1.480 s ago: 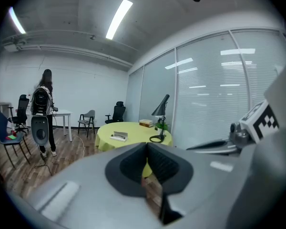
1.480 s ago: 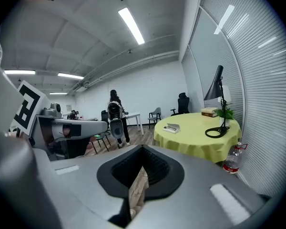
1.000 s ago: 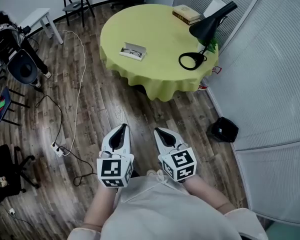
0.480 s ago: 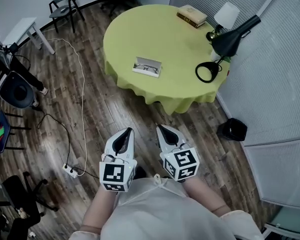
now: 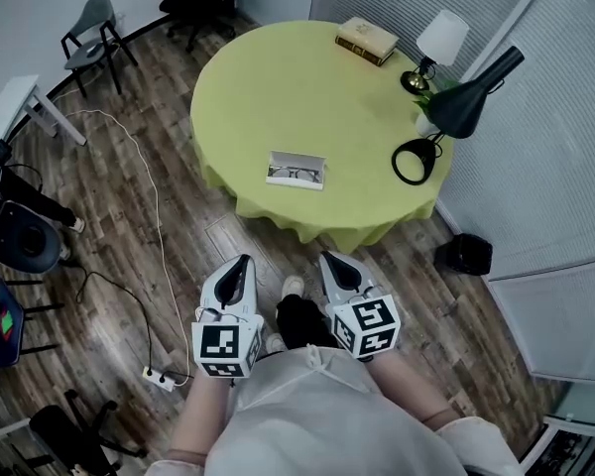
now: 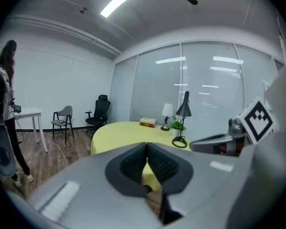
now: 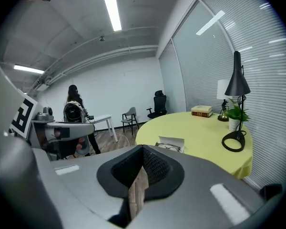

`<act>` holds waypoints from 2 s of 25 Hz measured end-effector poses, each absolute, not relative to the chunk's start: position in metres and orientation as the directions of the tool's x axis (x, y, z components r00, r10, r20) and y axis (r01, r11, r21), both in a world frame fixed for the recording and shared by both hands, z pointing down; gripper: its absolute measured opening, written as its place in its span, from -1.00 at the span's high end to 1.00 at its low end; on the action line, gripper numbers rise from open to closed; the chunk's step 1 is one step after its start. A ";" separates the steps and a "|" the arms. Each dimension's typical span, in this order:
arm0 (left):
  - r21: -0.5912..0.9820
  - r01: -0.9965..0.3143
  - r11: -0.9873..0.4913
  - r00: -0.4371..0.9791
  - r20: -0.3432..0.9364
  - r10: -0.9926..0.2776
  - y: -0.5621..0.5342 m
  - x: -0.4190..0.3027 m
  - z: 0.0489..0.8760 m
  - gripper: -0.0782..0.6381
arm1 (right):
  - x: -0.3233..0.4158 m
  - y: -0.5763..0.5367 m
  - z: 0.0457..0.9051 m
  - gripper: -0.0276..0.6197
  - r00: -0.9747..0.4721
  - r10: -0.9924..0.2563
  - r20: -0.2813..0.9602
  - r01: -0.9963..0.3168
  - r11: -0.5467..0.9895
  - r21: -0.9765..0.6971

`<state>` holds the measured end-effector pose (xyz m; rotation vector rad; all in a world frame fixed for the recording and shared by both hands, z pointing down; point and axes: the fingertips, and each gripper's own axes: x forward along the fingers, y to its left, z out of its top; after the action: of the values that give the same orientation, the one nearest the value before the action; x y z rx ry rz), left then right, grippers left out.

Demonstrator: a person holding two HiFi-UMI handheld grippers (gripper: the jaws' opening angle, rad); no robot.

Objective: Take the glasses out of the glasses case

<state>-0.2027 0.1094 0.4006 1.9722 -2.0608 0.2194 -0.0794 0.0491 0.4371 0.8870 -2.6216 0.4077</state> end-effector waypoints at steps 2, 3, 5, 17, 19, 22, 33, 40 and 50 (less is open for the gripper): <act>0.080 -0.996 0.041 -0.015 0.311 -0.950 0.082 -0.213 0.408 0.76 | -0.091 0.022 0.444 0.92 -0.742 -0.532 0.407 -0.632 0.758 -0.162; 0.076 -0.997 0.033 -0.007 0.316 -0.949 0.069 -0.217 0.412 0.76 | -0.096 0.009 0.448 0.92 -0.741 -0.532 0.409 -0.634 0.756 -0.165; 0.066 -0.998 0.017 0.005 0.320 -0.947 0.042 -0.225 0.415 0.76 | -0.107 -0.018 0.451 0.92 -0.740 -0.533 0.411 -0.637 0.752 -0.172; 0.062 -0.995 -0.078 0.094 0.342 -0.935 -0.110 -0.261 0.433 0.76 | -0.148 -0.153 0.458 0.92 -0.732 -0.535 0.422 -0.644 0.746 -0.171; 0.065 -0.992 -0.108 0.124 0.359 -0.925 -0.124 -0.260 0.444 0.76 | -0.147 -0.164 0.465 0.91 -0.721 -0.536 0.439 -0.653 0.737 -0.173; 0.066 -0.987 -0.145 0.159 0.383 -0.910 -0.141 -0.258 0.463 0.76 | -0.140 -0.177 0.480 0.92 -0.699 -0.542 0.468 -0.675 0.715 -0.180; 0.005 -0.912 -0.411 0.343 0.561 -0.754 -0.189 -0.239 0.545 0.76 | -0.125 -0.201 0.534 0.92 -0.618 -0.522 0.588 -0.749 0.618 -0.238; -0.011 -0.802 -0.597 0.426 0.689 -0.586 -0.208 -0.232 0.597 0.61 | -0.125 -0.210 0.560 0.91 -0.577 -0.504 0.643 -0.783 0.565 -0.260; 0.013 -0.653 -0.757 0.482 0.778 -0.403 -0.218 -0.218 0.634 0.55 | -0.129 -0.216 0.587 0.92 -0.546 -0.469 0.695 -0.804 0.528 -0.275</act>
<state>-0.2178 -0.2183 0.6341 2.4241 -0.8930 1.1519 -0.1287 -0.2163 0.5874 1.0298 -2.2160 0.7963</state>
